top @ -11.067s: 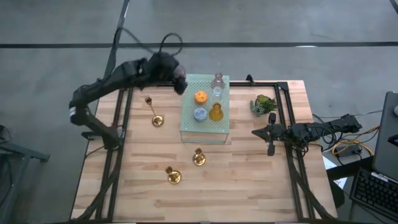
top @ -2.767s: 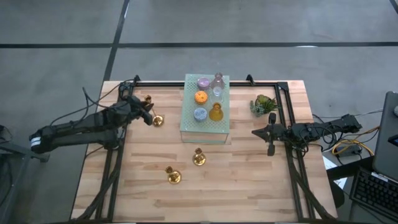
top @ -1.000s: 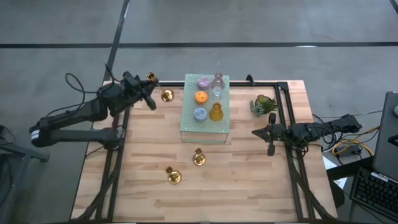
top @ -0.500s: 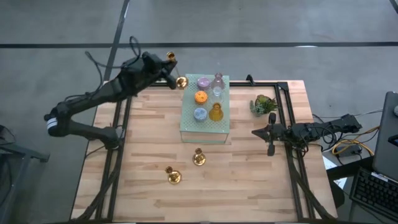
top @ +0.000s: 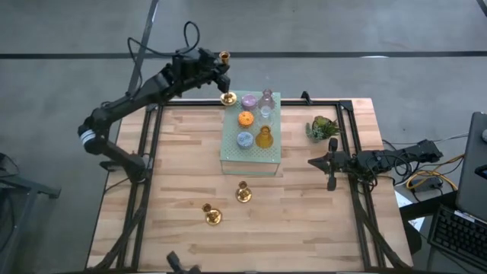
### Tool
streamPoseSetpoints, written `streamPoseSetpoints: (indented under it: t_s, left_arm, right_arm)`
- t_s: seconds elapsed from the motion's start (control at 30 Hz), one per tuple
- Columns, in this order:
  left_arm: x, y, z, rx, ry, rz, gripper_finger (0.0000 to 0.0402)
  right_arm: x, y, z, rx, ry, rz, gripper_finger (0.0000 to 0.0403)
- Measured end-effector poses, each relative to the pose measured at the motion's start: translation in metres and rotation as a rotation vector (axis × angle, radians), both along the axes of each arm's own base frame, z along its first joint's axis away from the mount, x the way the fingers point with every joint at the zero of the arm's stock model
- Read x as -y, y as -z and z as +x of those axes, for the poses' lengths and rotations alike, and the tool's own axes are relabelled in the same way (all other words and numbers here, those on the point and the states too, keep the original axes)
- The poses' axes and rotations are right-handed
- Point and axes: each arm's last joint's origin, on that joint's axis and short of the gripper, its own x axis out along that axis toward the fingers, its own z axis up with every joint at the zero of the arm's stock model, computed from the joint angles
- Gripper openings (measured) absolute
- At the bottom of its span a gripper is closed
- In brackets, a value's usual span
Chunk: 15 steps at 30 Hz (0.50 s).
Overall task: Stock candles on shelf
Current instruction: Put the gold candle holder on the shelf
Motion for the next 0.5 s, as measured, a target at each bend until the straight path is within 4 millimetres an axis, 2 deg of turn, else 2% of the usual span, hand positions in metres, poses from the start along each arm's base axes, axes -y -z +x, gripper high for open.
streamPoseSetpoints:
  t_s: [0.2,0.5]
  left_arm:
    - [-0.006,0.009,0.01,-0.009,0.015,-0.036,0.0028]
    - [-0.007,0.013,0.013,0.016,0.038,-0.073,0.0029]
  right_arm:
    - [0.0,0.0,0.0,0.0,0.0,0.0,0.0008]
    - [0.0,0.0,0.0,0.0,-0.001,0.001,0.0008]
